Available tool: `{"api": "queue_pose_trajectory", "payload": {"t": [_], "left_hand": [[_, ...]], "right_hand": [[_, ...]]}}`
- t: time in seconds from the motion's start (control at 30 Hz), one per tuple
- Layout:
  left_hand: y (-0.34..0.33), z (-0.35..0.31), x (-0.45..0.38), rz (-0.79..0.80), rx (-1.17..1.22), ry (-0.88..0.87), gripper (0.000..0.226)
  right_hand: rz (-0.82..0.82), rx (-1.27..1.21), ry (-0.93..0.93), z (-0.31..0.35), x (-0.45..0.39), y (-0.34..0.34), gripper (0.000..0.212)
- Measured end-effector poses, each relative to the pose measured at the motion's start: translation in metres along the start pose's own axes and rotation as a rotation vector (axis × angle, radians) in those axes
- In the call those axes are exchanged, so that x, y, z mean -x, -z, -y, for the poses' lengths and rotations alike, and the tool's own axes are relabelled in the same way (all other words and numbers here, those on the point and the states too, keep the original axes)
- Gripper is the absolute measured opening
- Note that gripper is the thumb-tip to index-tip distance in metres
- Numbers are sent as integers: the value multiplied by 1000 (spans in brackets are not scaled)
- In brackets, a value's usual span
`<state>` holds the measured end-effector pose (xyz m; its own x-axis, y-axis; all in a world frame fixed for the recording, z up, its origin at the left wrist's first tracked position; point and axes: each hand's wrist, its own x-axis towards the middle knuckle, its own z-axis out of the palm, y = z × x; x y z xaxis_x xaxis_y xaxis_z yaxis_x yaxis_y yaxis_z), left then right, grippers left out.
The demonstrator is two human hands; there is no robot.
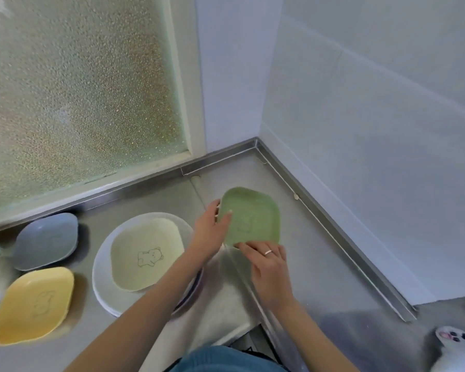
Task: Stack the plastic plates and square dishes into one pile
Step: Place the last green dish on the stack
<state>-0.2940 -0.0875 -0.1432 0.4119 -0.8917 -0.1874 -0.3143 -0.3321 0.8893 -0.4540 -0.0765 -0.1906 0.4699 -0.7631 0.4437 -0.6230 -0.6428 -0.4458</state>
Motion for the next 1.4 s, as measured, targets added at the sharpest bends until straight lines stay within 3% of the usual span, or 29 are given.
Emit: {"api": "queue_pose_trajectory", "payload": {"t": [0.13,0.23,0.37,0.5,0.6,0.67,0.77,0.83,0.93,1.03,1.13,1.23,1.4], "left_hand": [[69,11,21,-314,-177,-12,32],[109,38,41,-506,-333,35,39],[132,78,59,-487,-381,170,45],[136,102,65,-411,-322,166,62],[137,112,67,-334,-268,156,65],[138,114,67,-315,-250,162,65],[139,114,63,-317,-254,176,66],[139,117,63,-312,-248,180,66],[139,121,64,-283,-236,162,61],[146,129,68,-291,-151,124,48],[162,154,76,-403,-246,224,44],[180,184,89,-518,-320,366,44],[207,226,102,-301,-549,590,54]], "right_hand": [[15,-113,254,48,-25,-16,37],[139,-164,389,80,-32,-31,43],[285,-160,507,102,-31,-51,39],[440,-156,529,104,-25,-62,35],[532,-242,433,104,-22,-66,31],[489,-304,334,102,-22,-68,35],[413,-368,70,96,-27,-74,44],[470,-408,-92,94,-34,-80,53],[595,-431,-175,92,-39,-89,55],[551,-577,-257,93,-37,-91,51],[452,-663,-400,90,-39,-95,45],[459,-718,-515,89,-42,-99,44],[498,-775,-582,91,-43,-106,47]]}}
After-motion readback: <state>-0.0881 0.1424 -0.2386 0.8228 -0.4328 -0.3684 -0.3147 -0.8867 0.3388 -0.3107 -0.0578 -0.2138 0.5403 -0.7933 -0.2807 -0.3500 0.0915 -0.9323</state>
